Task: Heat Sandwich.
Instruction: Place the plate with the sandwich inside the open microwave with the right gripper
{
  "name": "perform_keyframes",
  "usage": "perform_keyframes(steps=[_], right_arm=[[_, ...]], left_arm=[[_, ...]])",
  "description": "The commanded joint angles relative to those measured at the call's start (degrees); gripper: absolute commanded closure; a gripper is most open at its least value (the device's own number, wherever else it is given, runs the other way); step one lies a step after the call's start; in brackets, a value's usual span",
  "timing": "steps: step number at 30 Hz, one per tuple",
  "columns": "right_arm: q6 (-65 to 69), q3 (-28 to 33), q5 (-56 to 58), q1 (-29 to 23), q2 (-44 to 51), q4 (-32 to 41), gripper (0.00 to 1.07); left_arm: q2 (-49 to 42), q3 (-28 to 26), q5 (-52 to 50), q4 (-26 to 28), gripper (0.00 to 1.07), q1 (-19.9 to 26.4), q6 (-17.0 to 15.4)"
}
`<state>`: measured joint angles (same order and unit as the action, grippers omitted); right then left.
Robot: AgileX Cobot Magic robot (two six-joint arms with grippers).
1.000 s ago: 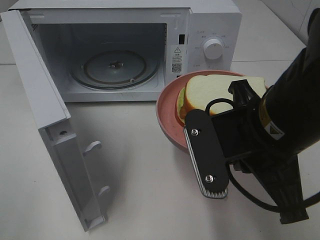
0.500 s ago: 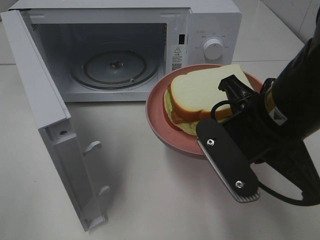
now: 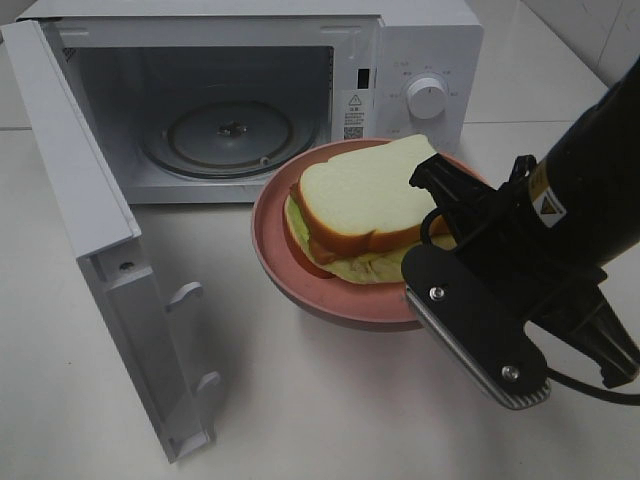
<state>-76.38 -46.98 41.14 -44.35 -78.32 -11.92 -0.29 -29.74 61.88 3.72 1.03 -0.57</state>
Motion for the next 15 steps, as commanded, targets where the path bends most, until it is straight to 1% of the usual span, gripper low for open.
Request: perform_keyframes(steps=[1,4,8,14,15], right_arm=[[-1.49,0.11,-1.43,0.40,0.34,1.26,1.07],[-1.83,0.06,-2.29,0.40,-0.74,2.75,1.07],[-2.01,-0.34,-2.81,0.40,-1.55,2.81,1.07],[-2.92,-2.52,-3.09,0.40,-3.55,4.01,1.07],[-3.15,-3.72,-3.55,0.40,-4.58,5.67,1.07]], left_arm=[[-1.32,0.11,-0.63,0.00,0.09,-0.11,-0.52],[-1.32,0.11,-0.63,0.00,0.09,-0.11,-0.52],[-1.32,0.11,-0.63,0.00,0.09,-0.11,-0.52],[-1.32,0.11,-0.63,0.00,0.09,-0.11,-0.52],[-1.32,0.11,-0.63,0.00,0.09,-0.11,-0.52]])
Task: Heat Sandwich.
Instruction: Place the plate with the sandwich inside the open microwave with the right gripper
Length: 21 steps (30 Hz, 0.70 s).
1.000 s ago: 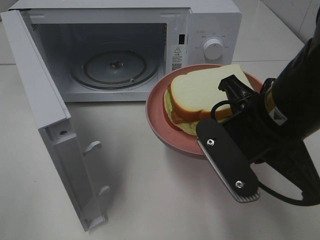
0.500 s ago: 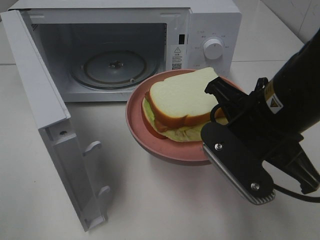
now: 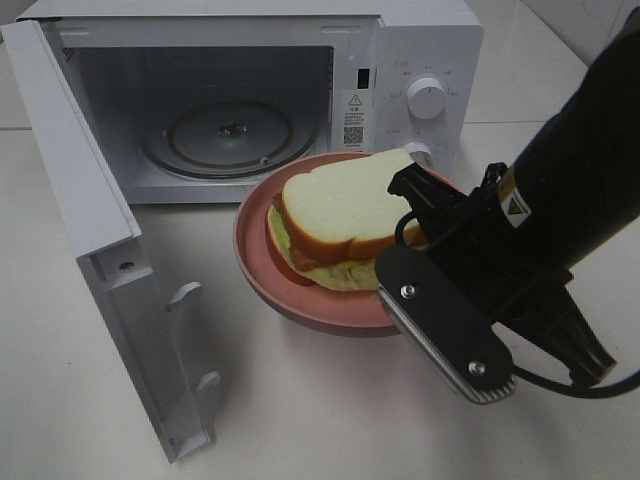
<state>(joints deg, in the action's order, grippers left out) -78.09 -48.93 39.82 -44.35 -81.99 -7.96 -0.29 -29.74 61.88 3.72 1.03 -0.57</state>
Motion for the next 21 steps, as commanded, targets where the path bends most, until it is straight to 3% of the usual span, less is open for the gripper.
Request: perform_keyframes(steps=[1,21], right_arm=[[-1.72,-2.46,-2.46,0.40,-1.49,2.35,1.07],[-4.13,-12.43,-4.01,0.34,-11.34,4.81,1.07]], left_arm=[[-1.32,0.11,-0.63,0.00,0.09,-0.11,-0.52],[-1.32,0.11,-0.63,0.00,0.09,-0.11,-0.52]])
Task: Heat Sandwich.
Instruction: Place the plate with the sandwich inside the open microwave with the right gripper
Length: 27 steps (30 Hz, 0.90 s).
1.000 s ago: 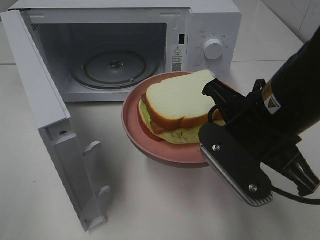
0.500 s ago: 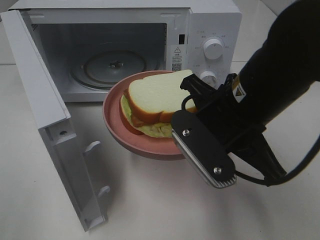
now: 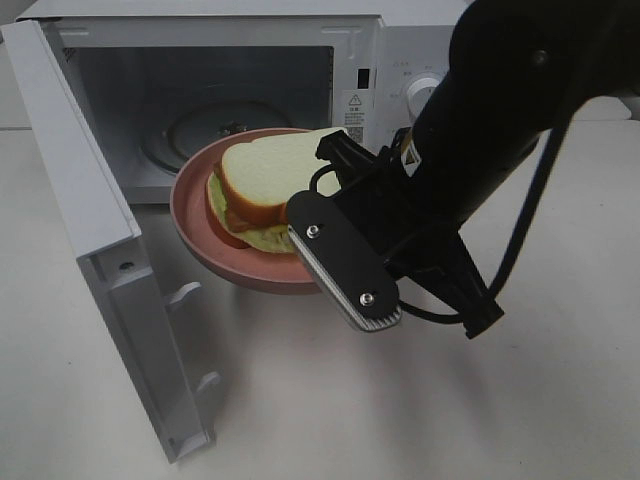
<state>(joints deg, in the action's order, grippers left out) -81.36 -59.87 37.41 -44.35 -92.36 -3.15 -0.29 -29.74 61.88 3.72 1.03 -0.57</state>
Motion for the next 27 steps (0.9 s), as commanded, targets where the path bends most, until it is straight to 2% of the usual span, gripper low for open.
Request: perform_keyframes(steps=[1,17,27], right_arm=[[-0.86,-2.01,-1.60,0.34,-1.38,0.06,1.07],[-1.78,-8.37,-1.66,0.34,-7.22,1.72,1.07],[-1.78,-14.38,-0.52,0.34,-12.61,1.66,1.07]], left_arm=[[-1.32,0.11,-0.63,0.00,0.09,-0.11,-0.52],[-1.32,0.11,-0.63,0.00,0.09,-0.11,-0.52],[-1.32,0.11,-0.63,0.00,0.09,-0.11,-0.52]])
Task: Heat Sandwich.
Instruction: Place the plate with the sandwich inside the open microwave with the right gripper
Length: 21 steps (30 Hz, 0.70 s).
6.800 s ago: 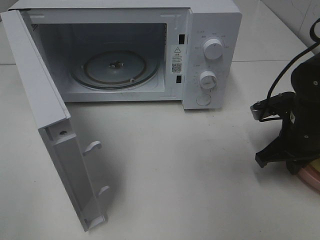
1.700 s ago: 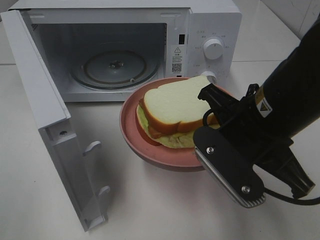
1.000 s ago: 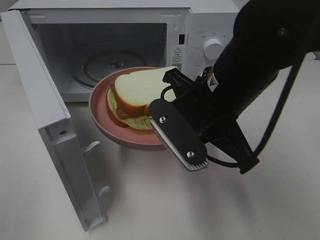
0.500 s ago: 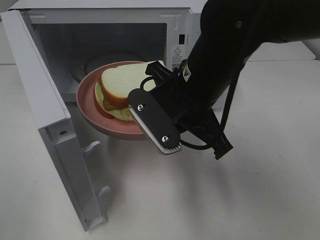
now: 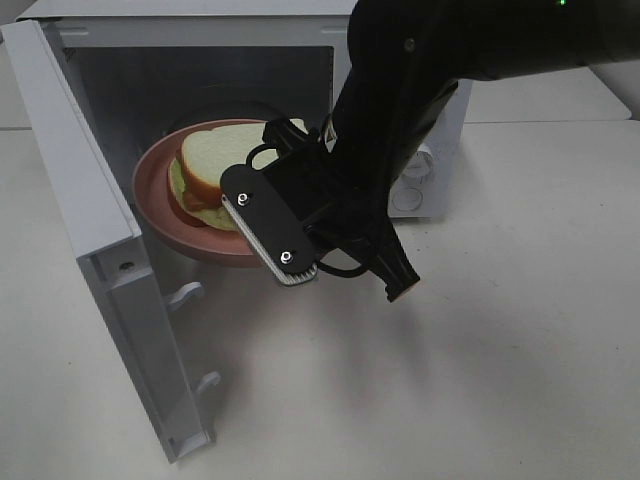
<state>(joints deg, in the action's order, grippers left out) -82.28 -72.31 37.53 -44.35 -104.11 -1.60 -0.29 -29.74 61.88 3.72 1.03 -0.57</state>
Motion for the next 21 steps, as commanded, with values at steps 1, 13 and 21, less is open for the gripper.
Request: perform_keyframes(steps=[1,13,21], right_arm=[[-0.86,-2.46,-0.23,0.34,-1.32,0.11,1.07],[-0.29,-11.40,3.38,0.34,-7.79,-0.11,1.06],[1.66,-17.13,5.44,0.34,-11.34,-0.63,1.05]], left_arm=[[-1.32,0.11,-0.63,0.00,0.09,-0.11,-0.52],[-1.32,0.11,-0.63,0.00,0.09,-0.11,-0.52],[-1.32,0.11,-0.63,0.00,0.09,-0.11,-0.52]])
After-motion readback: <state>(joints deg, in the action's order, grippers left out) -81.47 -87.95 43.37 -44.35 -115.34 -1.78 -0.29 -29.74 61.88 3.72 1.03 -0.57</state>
